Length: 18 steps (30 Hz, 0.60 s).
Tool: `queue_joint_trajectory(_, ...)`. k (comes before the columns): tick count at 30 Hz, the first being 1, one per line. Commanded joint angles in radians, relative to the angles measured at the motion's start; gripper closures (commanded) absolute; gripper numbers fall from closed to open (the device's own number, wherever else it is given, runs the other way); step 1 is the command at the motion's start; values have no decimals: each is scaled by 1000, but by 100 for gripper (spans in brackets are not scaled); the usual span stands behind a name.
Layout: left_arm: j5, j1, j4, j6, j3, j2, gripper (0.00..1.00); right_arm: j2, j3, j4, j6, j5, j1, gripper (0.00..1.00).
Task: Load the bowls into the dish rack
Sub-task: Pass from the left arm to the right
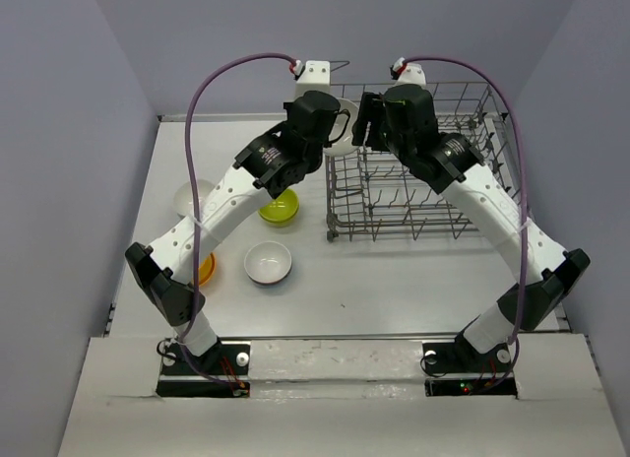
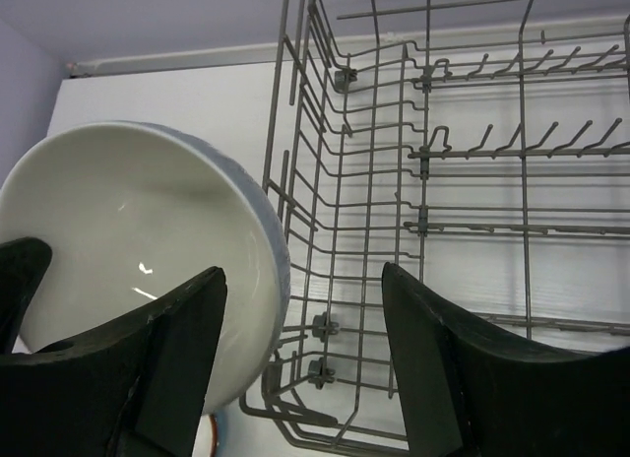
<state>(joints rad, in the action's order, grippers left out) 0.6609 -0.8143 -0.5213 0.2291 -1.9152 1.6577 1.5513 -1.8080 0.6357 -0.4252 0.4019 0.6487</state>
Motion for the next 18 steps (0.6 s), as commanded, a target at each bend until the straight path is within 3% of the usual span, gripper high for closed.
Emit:
queue_joint_trajectory(1,51,-17,87,21,-8,-76,100,41,-70,-41,26,64,6,31)
queue_joint_trajectory(6,57,-20,87,21,4,-90,100,72,-94,-42,26,83,6,47)
queue_joint_trajectory(18,68,-22,87,13,21,-65,100,61,-136,-48,43,100,6,47)
